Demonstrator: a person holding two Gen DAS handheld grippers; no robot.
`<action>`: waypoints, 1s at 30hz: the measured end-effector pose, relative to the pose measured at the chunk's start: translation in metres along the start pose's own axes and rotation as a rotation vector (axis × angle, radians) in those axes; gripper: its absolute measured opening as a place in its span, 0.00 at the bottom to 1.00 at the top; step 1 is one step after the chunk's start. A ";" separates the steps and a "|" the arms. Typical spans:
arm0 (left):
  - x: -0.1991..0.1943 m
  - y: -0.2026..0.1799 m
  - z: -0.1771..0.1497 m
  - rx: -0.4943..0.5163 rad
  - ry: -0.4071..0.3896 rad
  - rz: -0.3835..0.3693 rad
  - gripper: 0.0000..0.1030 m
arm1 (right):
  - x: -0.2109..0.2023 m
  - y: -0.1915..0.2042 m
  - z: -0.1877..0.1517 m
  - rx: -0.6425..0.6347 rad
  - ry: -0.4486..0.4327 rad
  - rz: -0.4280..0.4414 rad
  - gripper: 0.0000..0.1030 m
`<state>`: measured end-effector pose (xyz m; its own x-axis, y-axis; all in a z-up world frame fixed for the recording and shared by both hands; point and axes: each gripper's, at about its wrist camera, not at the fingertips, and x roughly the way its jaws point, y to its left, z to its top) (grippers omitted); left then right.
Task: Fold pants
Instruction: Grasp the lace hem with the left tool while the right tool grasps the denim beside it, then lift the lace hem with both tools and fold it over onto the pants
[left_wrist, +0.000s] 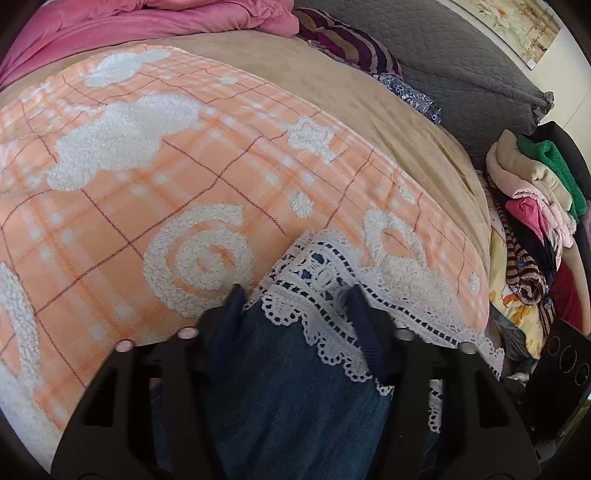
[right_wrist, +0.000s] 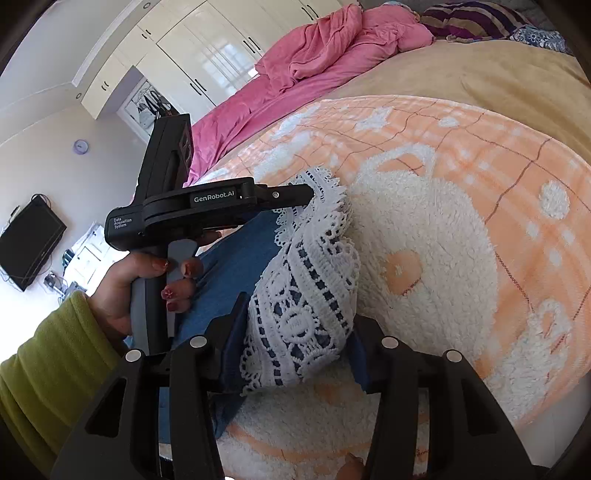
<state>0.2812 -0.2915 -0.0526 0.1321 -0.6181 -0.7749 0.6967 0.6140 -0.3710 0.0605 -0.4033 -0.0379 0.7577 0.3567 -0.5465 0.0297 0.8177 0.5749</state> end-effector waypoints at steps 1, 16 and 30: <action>0.000 -0.001 0.000 0.002 0.000 0.009 0.31 | 0.000 -0.001 0.000 0.008 -0.004 0.009 0.43; -0.109 0.024 -0.029 -0.161 -0.234 -0.132 0.12 | -0.013 0.070 -0.008 -0.234 -0.091 0.306 0.29; -0.203 0.114 -0.139 -0.467 -0.375 -0.060 0.04 | 0.049 0.190 -0.087 -0.669 0.148 0.317 0.29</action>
<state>0.2359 -0.0277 -0.0085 0.4008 -0.7372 -0.5439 0.3380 0.6708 -0.6601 0.0464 -0.1905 -0.0086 0.5673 0.6391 -0.5193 -0.6132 0.7488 0.2518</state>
